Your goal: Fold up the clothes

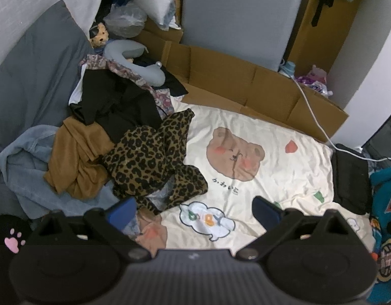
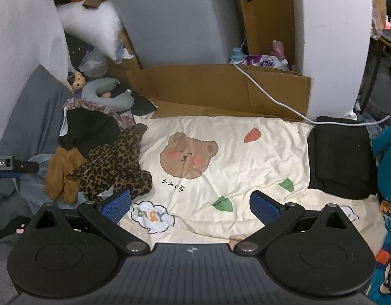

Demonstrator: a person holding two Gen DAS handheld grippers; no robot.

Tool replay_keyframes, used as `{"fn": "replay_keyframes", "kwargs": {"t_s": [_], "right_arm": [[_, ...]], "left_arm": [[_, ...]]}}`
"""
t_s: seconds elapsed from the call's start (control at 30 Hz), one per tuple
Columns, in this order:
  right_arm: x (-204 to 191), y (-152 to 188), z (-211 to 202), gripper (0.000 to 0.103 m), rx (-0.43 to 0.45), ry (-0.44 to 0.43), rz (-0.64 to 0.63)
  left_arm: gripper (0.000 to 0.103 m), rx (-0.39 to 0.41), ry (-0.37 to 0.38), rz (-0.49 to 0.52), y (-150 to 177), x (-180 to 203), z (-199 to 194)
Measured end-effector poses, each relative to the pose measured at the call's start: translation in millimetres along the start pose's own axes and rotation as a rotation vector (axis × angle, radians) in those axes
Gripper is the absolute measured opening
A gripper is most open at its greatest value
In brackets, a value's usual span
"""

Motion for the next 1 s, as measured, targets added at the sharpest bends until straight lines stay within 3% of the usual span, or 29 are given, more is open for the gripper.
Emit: {"fn": "replay_keyframes", "kwargs": {"t_s": [0.33,0.63,0.87,1.0], "right_arm": [[-6,-5,44,0.103,0.020,-0.041,0.016],[-10,6,95,0.102,-0.014,-0.090,0.003],[-6,17,136,0.101,-0.017,-0.101,0.032],[-5,26,169,0.101,-0.044,-0.113,0.035]], "left_arm": [[0.092,0.026,-0.006,0.069,-13,-19,39],[0.081,0.036,-0.009,0.024,-17,-46,87],[0.080,0.061,-0.051,0.029,-11,-67,135],[0.080,0.054,-0.076,-0.017,-2,-87,173]]}}
Point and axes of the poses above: each gripper's, at about its wrist camera, not at the fingertips, and z roughly the way its jaws point, x to its right, y to its underside, the point moved 3 cm from there along z, roughly the way its jaws point, and after that the axes turned 2 degrees about y, right-handed, at the moved point
